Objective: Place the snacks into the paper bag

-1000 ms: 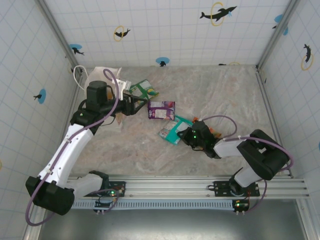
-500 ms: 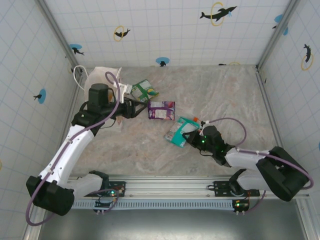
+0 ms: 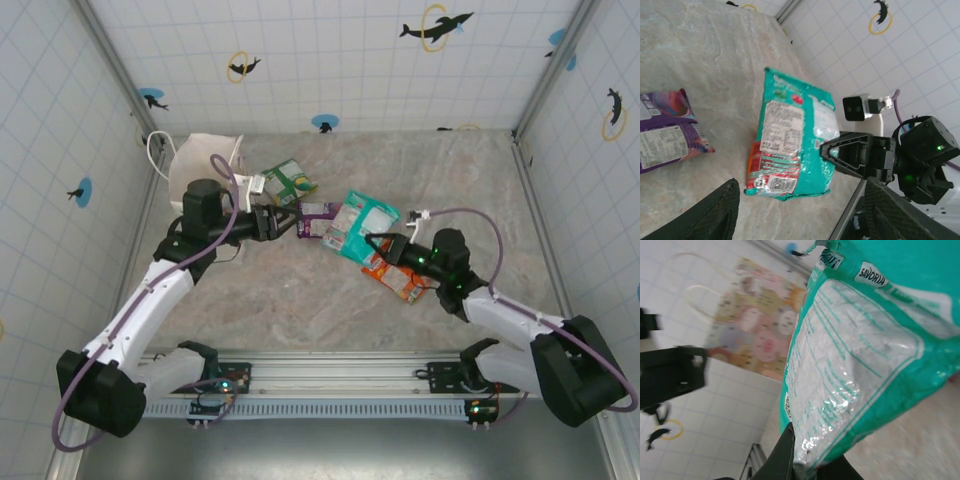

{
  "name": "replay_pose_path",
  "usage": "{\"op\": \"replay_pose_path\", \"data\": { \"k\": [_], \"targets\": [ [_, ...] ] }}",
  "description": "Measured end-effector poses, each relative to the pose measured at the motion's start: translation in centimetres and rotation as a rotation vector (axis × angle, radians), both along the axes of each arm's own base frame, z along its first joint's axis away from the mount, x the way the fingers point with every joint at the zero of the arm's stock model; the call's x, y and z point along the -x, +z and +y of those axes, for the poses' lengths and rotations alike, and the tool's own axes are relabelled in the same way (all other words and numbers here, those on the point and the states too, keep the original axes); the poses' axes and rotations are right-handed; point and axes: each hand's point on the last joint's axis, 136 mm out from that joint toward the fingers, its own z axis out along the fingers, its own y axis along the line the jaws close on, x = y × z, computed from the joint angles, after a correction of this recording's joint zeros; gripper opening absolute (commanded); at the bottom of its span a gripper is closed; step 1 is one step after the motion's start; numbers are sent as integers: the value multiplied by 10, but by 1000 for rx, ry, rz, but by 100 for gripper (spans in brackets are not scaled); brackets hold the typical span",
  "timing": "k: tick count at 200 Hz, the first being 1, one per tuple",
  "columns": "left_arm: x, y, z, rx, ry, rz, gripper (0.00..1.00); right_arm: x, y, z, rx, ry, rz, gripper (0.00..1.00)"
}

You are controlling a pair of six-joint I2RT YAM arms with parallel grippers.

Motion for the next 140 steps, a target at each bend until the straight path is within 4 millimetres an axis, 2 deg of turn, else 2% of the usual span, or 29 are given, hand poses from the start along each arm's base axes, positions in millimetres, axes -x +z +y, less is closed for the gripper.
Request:
{"op": "replay_pose_path", "data": {
  "k": [32,60,81,105,140],
  "targets": [
    [0,9,-4,44,-18,-8,74,-2,64,15,-84,105,-175,0],
    [1,16,-11,83,-61,-28,74,0,101,27,-132,189,-274,0],
    [3,23,-18,115,-100,-40,74,2,114,34,-150,240,-310,0],
    [9,30,-27,143,-153,-60,72,3,120,42,-156,290,-322,0],
    [14,32,-37,168,-210,-61,60,8,119,53,-155,348,-319,0]
  ]
}}
